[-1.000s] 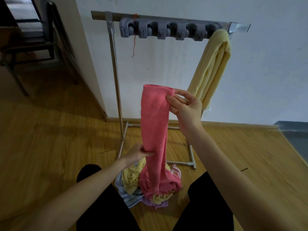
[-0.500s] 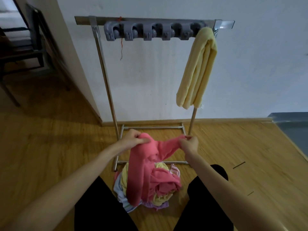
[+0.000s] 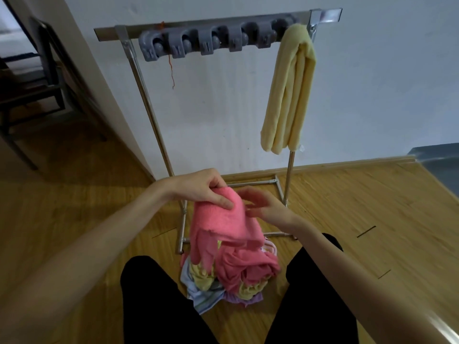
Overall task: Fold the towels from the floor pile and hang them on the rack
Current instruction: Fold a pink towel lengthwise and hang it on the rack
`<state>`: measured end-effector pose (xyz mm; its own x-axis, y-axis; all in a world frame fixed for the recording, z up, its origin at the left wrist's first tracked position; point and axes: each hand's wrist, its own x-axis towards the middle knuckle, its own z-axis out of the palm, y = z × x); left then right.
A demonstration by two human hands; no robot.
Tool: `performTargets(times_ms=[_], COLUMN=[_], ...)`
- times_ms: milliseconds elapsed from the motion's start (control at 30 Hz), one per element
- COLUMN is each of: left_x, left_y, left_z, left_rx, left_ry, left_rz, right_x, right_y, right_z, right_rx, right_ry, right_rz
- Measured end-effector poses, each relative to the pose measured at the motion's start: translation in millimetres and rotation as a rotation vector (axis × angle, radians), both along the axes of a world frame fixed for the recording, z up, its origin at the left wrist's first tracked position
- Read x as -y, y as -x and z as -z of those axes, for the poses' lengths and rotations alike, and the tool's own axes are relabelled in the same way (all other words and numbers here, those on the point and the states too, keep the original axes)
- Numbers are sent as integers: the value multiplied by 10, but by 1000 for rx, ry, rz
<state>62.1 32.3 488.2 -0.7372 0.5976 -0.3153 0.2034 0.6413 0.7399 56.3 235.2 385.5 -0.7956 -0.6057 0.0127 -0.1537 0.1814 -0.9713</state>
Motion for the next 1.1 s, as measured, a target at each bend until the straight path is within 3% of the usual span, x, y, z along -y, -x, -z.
performTargets(times_ms=[67,367,533,767,967,1100], left_x=[-5,55,101,401,481,424], left_y=[13,-23,-37,34,231,398], left_z=[7,72,173,460,361,188], left_rx=[9,52,109,126,57,-14], left_ry=[-7,-28,-63,20,-38,17], left_rz=[-6,-42,-101,-158,-295,-266], right_x=[15,-69,-184,-485,-581,-530], right_y=[-1,11,64,221,361,440], right_z=[-99,-333,-445,-370,-421,-689], right_rx=[59,278,215,353,176,30], right_ry=[94,75,63,157,-89,-174], right_rz=[-91,-365,-294,-79,-106,-336])
